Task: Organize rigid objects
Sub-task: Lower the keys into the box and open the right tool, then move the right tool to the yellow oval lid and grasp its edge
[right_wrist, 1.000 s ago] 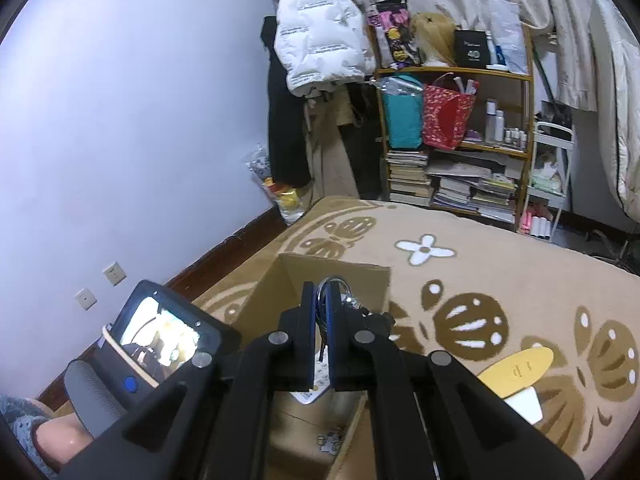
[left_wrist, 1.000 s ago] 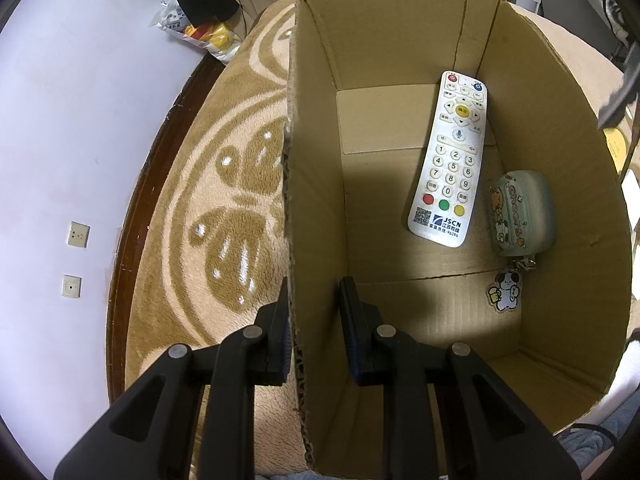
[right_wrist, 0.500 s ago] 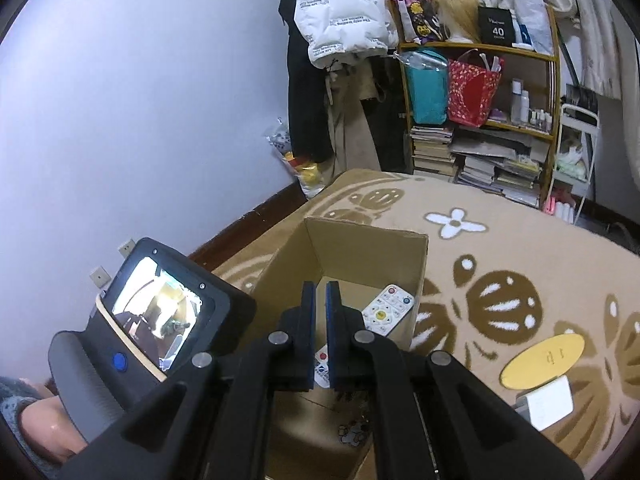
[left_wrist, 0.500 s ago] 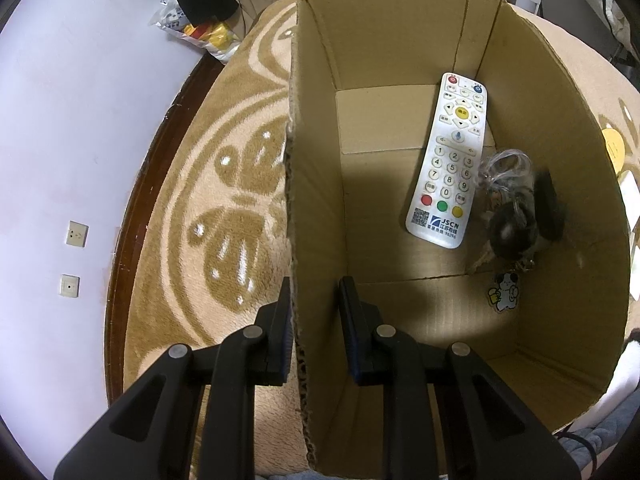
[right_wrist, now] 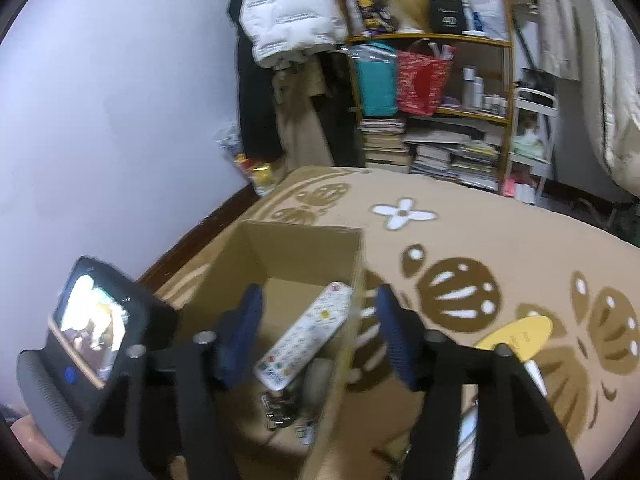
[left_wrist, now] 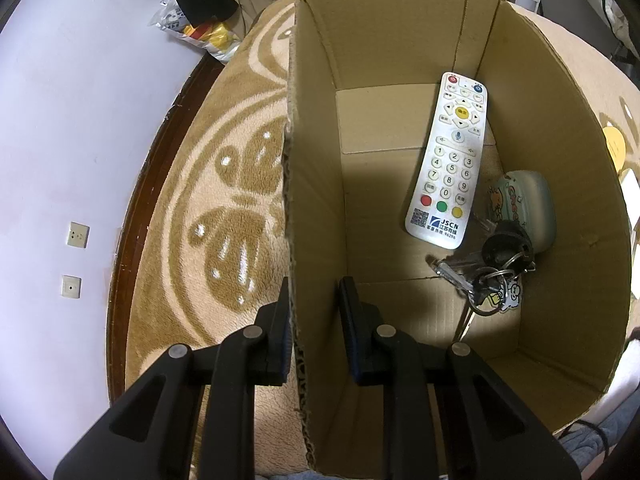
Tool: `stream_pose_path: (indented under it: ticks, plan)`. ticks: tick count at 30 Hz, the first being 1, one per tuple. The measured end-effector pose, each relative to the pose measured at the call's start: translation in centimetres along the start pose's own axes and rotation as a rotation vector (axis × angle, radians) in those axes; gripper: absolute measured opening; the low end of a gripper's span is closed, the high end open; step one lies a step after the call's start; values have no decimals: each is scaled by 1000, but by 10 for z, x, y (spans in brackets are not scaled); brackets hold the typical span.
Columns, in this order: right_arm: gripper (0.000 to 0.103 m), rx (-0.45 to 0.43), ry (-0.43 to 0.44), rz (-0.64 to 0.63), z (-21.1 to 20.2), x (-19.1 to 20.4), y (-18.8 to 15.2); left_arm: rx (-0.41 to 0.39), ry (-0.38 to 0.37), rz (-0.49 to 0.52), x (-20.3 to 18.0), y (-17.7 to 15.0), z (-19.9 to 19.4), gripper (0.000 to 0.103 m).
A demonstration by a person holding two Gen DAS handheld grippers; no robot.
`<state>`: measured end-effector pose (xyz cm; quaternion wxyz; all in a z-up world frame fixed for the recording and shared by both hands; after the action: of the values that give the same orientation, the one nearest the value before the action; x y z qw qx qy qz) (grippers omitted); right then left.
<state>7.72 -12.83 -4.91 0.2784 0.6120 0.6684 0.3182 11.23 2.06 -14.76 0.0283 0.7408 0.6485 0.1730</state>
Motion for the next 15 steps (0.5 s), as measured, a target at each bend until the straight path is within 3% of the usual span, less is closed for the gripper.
stream_pose_path:
  ticks: [2,5,15]
  plan:
    - [91,10,-26,5,1,-9,0,0,-1,-2,0,0,0,21]
    - [103,-7,-66,30,0,-25,0,1,-6,-5,0,0,0,21]
    - [103,94,-158,95,19,-77,-14,6,-11,-15,1,-1,0,22]
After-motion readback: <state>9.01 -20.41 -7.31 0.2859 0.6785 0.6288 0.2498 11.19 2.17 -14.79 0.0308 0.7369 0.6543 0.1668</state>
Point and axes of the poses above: each gripper's, at about its wrist camera, not at the fingertips, and z roughly the way its jaws point, x to its left, y to its top, the point moved 3 cm from there along z, roughly the way its jaws point, and after that the axes turned 12 degrees about -z, right-handed, at the moved point
